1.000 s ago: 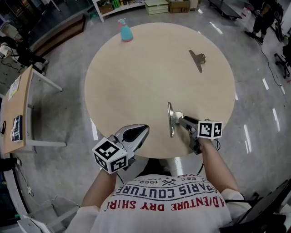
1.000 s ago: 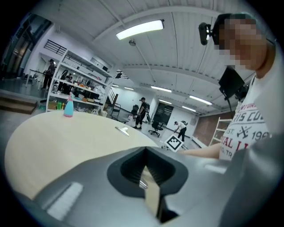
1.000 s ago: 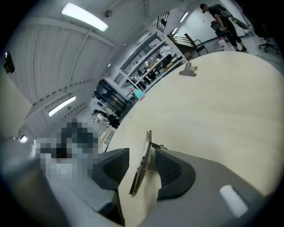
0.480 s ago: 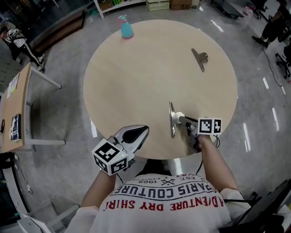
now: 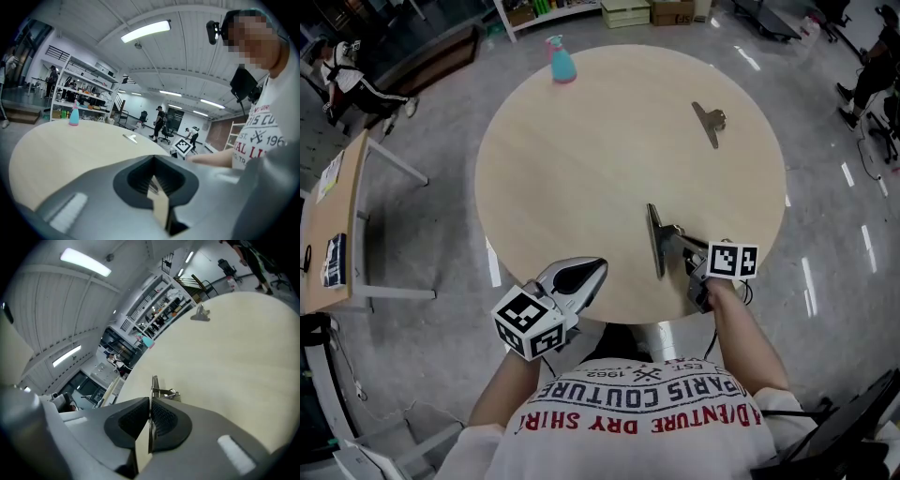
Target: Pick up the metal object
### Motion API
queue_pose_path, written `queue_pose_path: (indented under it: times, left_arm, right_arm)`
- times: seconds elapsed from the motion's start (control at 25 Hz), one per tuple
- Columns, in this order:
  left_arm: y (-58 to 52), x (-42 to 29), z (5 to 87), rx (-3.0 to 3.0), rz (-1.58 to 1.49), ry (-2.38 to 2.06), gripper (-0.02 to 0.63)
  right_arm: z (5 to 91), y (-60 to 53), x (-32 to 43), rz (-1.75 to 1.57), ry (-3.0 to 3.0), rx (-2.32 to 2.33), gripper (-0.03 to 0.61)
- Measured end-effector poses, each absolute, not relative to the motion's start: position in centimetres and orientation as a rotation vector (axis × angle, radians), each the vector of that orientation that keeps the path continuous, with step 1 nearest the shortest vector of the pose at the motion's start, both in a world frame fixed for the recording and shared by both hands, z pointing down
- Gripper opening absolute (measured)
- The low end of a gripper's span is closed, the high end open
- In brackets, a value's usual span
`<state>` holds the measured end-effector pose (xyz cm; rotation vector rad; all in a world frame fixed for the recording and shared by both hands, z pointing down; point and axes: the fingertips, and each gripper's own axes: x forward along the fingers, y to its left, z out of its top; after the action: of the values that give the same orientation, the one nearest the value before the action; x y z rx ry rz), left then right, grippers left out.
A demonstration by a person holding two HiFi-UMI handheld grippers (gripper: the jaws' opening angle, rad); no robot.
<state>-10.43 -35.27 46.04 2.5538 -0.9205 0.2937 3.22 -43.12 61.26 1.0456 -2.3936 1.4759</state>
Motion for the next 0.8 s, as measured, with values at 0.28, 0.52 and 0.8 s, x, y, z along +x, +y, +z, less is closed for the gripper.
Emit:
queue_pose_path:
  times: [0.28, 0.52, 0.8]
  left_arm:
    - [-33.3, -8.4, 43.3, 2.643, 0.252, -0.920, 0.002]
    - [-30.4, -6.5, 39.0, 2.749, 0.201, -0.957, 0.002]
    - [-28.0, -6.3, 36.9, 2.764, 0.156, -0.998, 0.002]
  right_arm:
    - [48.7, -41.2, 2.7, 0.967, -2.799, 1.046, 0.012]
    - [38.6, -35.1, 2.9, 0.577, -3.037, 0.950, 0.012]
    - [36.6, -30.6, 4.0, 0.448, -3.039, 0.943, 0.014]
